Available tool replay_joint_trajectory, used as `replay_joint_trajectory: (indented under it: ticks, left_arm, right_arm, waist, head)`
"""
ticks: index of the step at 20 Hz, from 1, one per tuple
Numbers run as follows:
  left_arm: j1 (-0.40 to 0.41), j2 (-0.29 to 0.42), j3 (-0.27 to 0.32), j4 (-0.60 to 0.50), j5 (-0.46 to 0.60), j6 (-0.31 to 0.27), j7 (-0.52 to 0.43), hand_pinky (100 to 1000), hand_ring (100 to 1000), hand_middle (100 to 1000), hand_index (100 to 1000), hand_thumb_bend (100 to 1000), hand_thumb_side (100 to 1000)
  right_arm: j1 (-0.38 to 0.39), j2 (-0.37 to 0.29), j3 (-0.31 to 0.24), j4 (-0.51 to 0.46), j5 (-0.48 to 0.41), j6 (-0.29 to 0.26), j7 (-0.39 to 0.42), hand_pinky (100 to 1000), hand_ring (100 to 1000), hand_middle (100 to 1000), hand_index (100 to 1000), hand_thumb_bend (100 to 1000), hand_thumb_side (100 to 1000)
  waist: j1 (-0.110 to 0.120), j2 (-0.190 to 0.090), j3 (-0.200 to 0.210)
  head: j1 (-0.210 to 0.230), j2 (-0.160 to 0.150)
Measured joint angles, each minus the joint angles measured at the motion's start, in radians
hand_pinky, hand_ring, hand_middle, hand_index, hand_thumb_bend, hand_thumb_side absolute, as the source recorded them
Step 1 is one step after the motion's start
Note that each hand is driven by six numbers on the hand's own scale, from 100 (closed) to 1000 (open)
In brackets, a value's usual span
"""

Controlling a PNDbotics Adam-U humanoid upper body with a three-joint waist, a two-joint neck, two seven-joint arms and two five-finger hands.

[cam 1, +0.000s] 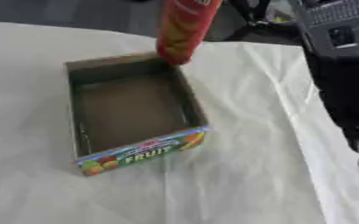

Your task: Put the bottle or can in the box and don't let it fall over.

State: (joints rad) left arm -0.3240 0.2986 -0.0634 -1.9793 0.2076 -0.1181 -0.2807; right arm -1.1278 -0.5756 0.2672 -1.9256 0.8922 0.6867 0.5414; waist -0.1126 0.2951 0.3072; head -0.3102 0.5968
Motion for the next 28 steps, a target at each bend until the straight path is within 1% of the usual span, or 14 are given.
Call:
replay_joint_trajectory:
  ticks: [3, 7, 12, 16, 18, 19, 20, 21, 23, 24, 25, 26, 27, 28]
  left_arm:
    - [-0.002, 0.000, 0.000, 0.000, 0.002, 0.001, -0.001, 464, 760, 774, 808, 100, 669]
    - [-0.005, 0.000, -0.001, 0.000, 0.003, 0.001, -0.001, 462, 755, 771, 807, 100, 667]
    - [-0.008, 0.000, -0.001, 0.000, 0.010, 0.001, 0.007, 458, 741, 762, 800, 100, 670]
    - [-0.009, -0.001, -0.001, 0.000, 0.013, 0.002, 0.014, 460, 743, 760, 799, 100, 668]
    - [-0.011, -0.001, -0.001, 0.000, 0.013, 0.001, 0.015, 460, 743, 759, 799, 100, 668]
    - [-0.011, -0.001, -0.001, 0.000, 0.013, 0.001, 0.015, 460, 744, 759, 799, 100, 669]
    - [-0.011, -0.001, -0.001, 0.000, 0.013, 0.000, 0.015, 460, 744, 759, 799, 100, 669]
    - [-0.012, -0.001, -0.001, 0.000, 0.013, 0.000, 0.015, 460, 744, 759, 799, 100, 669]
    - [-0.014, -0.001, -0.001, 0.000, 0.013, 0.000, 0.015, 460, 744, 759, 799, 100, 669]
    - [-0.015, -0.001, -0.001, 0.000, 0.013, 0.000, 0.015, 459, 744, 759, 799, 100, 670]
    - [-0.016, -0.001, -0.001, 0.000, 0.013, 0.001, 0.015, 459, 744, 759, 799, 100, 670]
    - [-0.017, -0.001, -0.001, 0.000, 0.013, 0.001, 0.015, 460, 744, 760, 800, 100, 671]
    - [-0.017, -0.001, -0.001, 0.000, 0.013, 0.001, 0.015, 460, 744, 760, 800, 100, 671]
    - [-0.017, -0.001, -0.001, 0.000, 0.013, 0.001, 0.015, 460, 744, 760, 800, 100, 671]
  right_arm:
    - [-0.004, 0.039, 0.023, 0.021, 0.021, 0.011, -0.011, 100, 100, 194, 195, 100, 100]
    - [-0.005, 0.074, 0.057, 0.060, 0.049, 0.023, -0.023, 100, 100, 200, 198, 100, 100]
    - [0.032, 0.110, 0.090, 0.106, 0.063, 0.048, -0.048, 100, 100, 211, 208, 100, 100]
    - [0.057, 0.133, 0.105, 0.142, 0.053, 0.078, -0.099, 100, 127, 255, 258, 100, 121]
    - [0.065, 0.142, 0.112, 0.166, 0.040, 0.089, -0.137, 100, 174, 299, 308, 100, 120]
    - [0.067, 0.145, 0.116, 0.177, 0.031, 0.092, -0.156, 100, 238, 358, 373, 100, 115]
    - [0.070, 0.149, 0.120, 0.187, 0.023, 0.095, -0.176, 100, 282, 398, 413, 100, 109]
    - [0.073, 0.151, 0.125, 0.198, 0.015, 0.096, -0.194, 100, 413, 507, 516, 100, 100]
    - [0.079, 0.151, 0.134, 0.221, 0.000, 0.095, -0.216, 100, 551, 649, 641, 100, 100]
    - [0.082, 0.151, 0.139, 0.231, -0.003, 0.092, -0.220, 161, 591, 689, 676, 100, 100]
    - [0.083, 0.151, 0.141, 0.239, -0.005, 0.088, -0.222, 418, 703, 778, 757, 100, 100]
    - [0.083, 0.151, 0.141, 0.244, -0.005, 0.082, -0.220, 570, 776, 828, 807, 100, 100]
    - [0.083, 0.151, 0.141, 0.248, -0.003, 0.072, -0.215, 653, 833, 874, 851, 100, 239]
    - [0.083, 0.151, 0.141, 0.250, 0.001, 0.061, -0.208, 686, 869, 907, 884, 100, 410]
  waist:
    - [-0.004, 0.001, 0.020]
    - [-0.010, 0.005, 0.033]
    - [-0.016, 0.009, 0.040]
    - [-0.020, 0.014, 0.046]
    - [-0.020, 0.015, 0.048]
    - [-0.020, 0.016, 0.049]
    - [-0.020, 0.017, 0.049]
    - [-0.020, 0.019, 0.049]
    - [-0.020, 0.021, 0.048]
    - [-0.020, 0.021, 0.047]
    - [-0.020, 0.023, 0.045]
    - [-0.020, 0.024, 0.044]
    - [-0.020, 0.026, 0.043]
    - [-0.020, 0.026, 0.042]
  head:
    - [-0.010, 0.000]
    - [-0.018, 0.000]
    - [-0.020, 0.000]
    - [-0.023, 0.000]
    - [-0.023, -0.001]
    - [-0.023, -0.001]
    - [-0.023, -0.001]
    - [-0.023, -0.001]
    - [-0.023, -0.001]
    - [-0.023, -0.001]
    - [-0.022, -0.001]
    - [-0.021, -0.001]
    - [-0.021, -0.001]
    - [-0.020, -0.001]
